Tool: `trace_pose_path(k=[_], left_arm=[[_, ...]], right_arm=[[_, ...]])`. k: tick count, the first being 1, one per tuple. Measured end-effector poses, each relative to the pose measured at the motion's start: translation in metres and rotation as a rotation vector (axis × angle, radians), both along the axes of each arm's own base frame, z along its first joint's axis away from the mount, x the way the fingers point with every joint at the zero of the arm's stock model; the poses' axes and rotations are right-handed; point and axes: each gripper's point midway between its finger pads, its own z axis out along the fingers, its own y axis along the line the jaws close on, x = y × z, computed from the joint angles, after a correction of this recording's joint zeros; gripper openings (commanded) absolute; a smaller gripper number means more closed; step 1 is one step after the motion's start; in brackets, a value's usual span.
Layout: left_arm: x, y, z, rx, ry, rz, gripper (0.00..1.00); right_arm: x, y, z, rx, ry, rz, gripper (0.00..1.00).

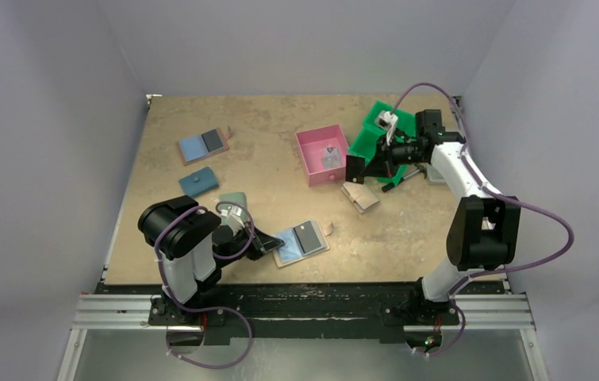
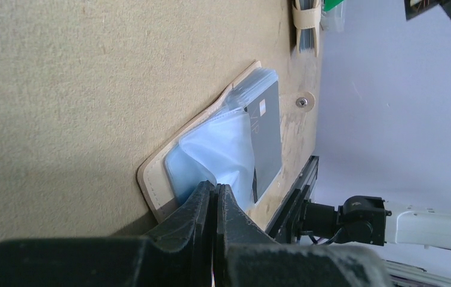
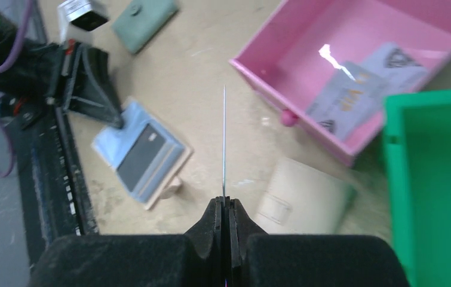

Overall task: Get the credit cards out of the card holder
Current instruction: Place the credit card in the storage box.

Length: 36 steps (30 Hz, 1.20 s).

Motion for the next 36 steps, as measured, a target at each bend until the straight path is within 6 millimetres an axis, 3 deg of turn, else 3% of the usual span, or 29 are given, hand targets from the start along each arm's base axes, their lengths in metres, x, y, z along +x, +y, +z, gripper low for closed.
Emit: trace_pose_path(k=[8, 13, 19, 27, 36], left_arm=[[-0.003, -0.001, 0.000, -0.004, 0.003, -0.015, 0.00], [-0.004, -0.002, 0.001, -0.006, 0.005, -0.022, 0.00], [-0.006, -0.003, -0.001, -0.007, 0.012, -0.032, 0.00], [-0.006, -0.003, -0.001, -0.008, 0.013, -0.035, 0.00], [-0.007, -0.003, -0.001, -0.009, 0.014, -0.038, 0.00]], right_arm=[[0.081, -0.071, 0.030, -0.116, -0.168, -0.331, 0.00], [0.116, -0.094, 0.039, -0.145, -0.227, -0.494, 0.00], [0.158, -0.112, 0.034, -0.152, -0.224, -0.641, 0.00], [0.191, -0.125, 0.012, -0.155, -0.157, -0.756, 0.00], [0.209, -0.134, -0.007, -0.166, -0.104, -0.829, 0.00]])
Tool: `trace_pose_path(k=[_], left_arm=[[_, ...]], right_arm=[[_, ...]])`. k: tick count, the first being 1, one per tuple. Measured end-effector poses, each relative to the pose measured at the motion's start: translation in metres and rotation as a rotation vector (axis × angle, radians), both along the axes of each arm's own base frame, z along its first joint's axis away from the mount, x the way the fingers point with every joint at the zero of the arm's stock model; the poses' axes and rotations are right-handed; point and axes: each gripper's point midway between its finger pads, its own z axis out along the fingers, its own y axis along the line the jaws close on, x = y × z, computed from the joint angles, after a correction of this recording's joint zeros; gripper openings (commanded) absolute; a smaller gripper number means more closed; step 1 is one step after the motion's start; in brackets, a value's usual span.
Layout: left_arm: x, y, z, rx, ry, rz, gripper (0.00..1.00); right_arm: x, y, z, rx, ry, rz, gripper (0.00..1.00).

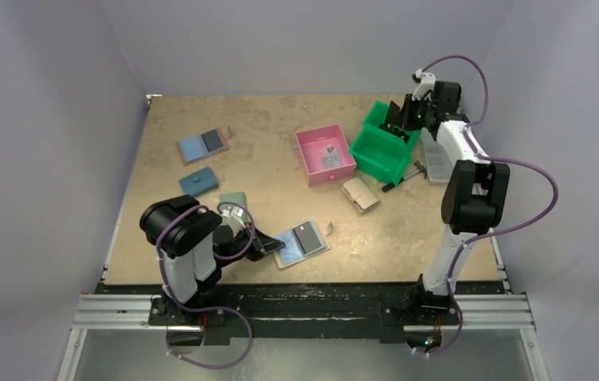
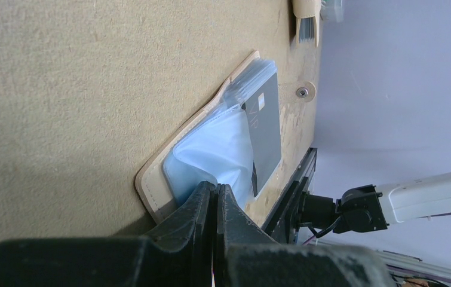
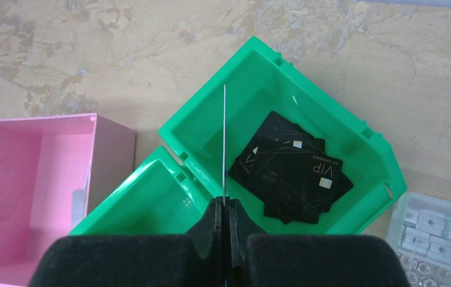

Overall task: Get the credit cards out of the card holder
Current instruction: Place the credit card in the storage box.

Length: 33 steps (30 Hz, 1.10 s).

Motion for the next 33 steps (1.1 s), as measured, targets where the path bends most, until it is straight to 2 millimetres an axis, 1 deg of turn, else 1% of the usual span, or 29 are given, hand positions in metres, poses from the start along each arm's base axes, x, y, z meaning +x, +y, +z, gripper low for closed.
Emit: trace_pose_path(k=[5, 12, 16, 21, 27, 31, 33], left_arm=[[0.000, 0.000, 0.000, 0.000, 0.000, 0.000, 0.00], [0.000, 0.000, 0.000, 0.000, 0.001, 0.000, 0.00], [0.000, 0.000, 0.000, 0.000, 0.002, 0.000, 0.00], [0.000, 0.000, 0.000, -0.001, 0.003, 0.001, 0.00], [0.000, 0.000, 0.000, -0.003, 0.007, 0.003, 0.00], [0.000, 0.000, 0.000, -0.003, 0.007, 0.003, 0.00], [0.000, 0.000, 0.000, -0.003, 0.007, 0.003, 0.00]], right_arm=[[0.002, -0.002, -0.009, 0.018, 0.027, -0.034, 0.00], [0.015, -0.002, -0.013, 0.065, 0.041, -0.077, 0.00], [0.021, -0.001, -0.025, 0.101, 0.071, -0.103, 0.00], [0.022, 0.001, -0.038, 0.148, 0.114, -0.138, 0.00], [0.029, 0.000, -0.039, 0.195, 0.130, -0.173, 0.00], [0.033, -0.001, -0.045, 0.215, 0.145, -0.190, 0.05], [0.033, -0.002, -0.049, 0.221, 0.155, -0.197, 0.10]])
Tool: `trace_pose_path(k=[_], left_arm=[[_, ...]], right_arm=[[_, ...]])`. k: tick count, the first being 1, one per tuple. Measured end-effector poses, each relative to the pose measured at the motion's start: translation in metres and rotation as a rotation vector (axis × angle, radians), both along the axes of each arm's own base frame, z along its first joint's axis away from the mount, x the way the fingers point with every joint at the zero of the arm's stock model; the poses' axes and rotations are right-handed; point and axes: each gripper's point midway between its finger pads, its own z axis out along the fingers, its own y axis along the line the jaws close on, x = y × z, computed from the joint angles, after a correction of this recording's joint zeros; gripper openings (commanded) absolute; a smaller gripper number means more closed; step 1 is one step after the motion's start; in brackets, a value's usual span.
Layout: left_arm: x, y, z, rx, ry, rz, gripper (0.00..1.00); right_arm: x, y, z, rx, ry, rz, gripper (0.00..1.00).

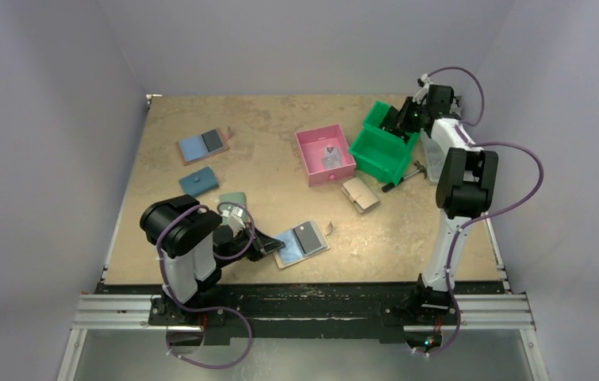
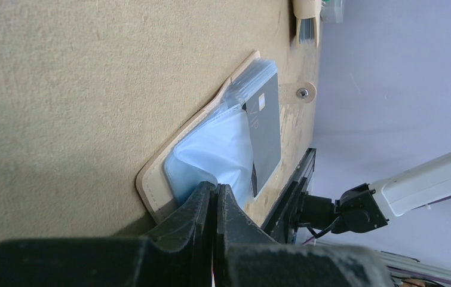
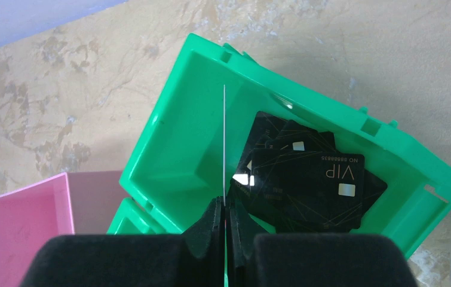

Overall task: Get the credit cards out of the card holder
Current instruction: Place the credit card in the storage box, then remove the credit card from the card holder.

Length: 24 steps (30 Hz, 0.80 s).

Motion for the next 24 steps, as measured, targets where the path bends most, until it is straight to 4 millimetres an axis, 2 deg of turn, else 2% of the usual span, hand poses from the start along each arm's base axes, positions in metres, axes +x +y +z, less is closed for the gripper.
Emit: trace_pose_path(k=[6, 13, 17, 20, 24], left_arm=[[0.000, 0.000, 0.000, 0.000, 0.000, 0.000, 0.00], [0.000, 0.000, 0.000, 0.000, 0.000, 0.000, 0.00], [0.000, 0.000, 0.000, 0.000, 0.000, 0.000, 0.00], [0.000, 0.000, 0.000, -0.001, -0.001, 0.000, 0.00], [0.000, -0.001, 0.004, -0.007, -0.008, -0.003, 0.00]], right_arm=[[0.000, -0.007, -0.013, 0.007, 0.033, -0.021, 0.24], [-0.001, -0.037, -0.020, -0.053, 0.051, -0.088, 0.27], [-0.010, -0.051, -0.016, -0.085, 0.048, -0.103, 0.29], [-0.023, -0.053, 0.004, -0.106, 0.020, -0.088, 0.31], [-0.039, -0.043, 0.061, -0.145, -0.100, -0.010, 0.35]])
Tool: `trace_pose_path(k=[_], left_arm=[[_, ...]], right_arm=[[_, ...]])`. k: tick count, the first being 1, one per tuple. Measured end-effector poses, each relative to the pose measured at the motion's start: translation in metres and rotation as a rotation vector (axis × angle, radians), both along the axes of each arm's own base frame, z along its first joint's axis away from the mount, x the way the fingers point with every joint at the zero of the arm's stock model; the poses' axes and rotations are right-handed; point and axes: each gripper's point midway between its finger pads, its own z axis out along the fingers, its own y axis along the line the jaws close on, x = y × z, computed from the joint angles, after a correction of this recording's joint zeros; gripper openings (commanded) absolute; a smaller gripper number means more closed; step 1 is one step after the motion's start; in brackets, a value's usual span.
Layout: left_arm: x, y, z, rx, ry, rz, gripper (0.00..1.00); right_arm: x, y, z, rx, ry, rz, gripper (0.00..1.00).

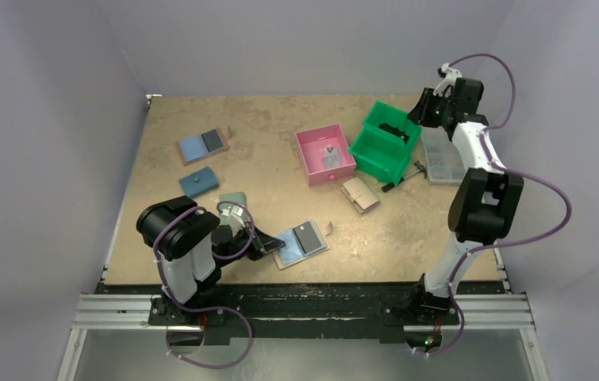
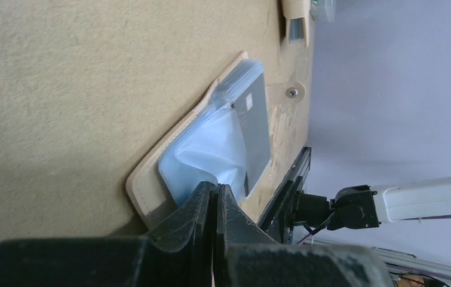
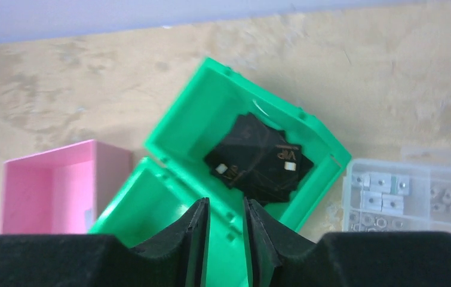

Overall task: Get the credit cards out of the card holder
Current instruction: Remove the credit card from the card holder.

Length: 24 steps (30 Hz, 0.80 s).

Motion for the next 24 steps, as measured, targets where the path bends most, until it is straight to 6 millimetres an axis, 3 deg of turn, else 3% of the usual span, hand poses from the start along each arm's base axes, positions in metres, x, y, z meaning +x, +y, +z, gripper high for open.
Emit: trace_pose_path(k=[4, 7, 13, 19, 24], left_arm=[[0.003, -0.003, 0.014, -0.028, -0.041, -0.003, 0.00], [0.006, -0.005, 0.034, -0.061, -0.106, -0.009, 0.00], [0.014, -0.010, 0.062, -0.046, -0.202, -0.031, 0.00], [0.027, -0.008, 0.085, 0.080, -0.270, -0.033, 0.00], [0.031, 0.003, 0.074, 0.224, -0.245, -0.031, 0.00]], right_arm=[[-0.027, 0.019, 0.055, -0.045, -0.133, 0.139, 0.39], [-0.057, 0.039, 0.081, -0.064, -0.206, 0.273, 0.41], [-0.111, 0.073, 0.092, -0.054, -0.254, 0.505, 0.47], [-0.156, 0.094, 0.099, -0.023, -0.295, 0.618, 0.59], [-0.189, 0.108, 0.130, -0.031, -0.403, 0.682, 0.79]])
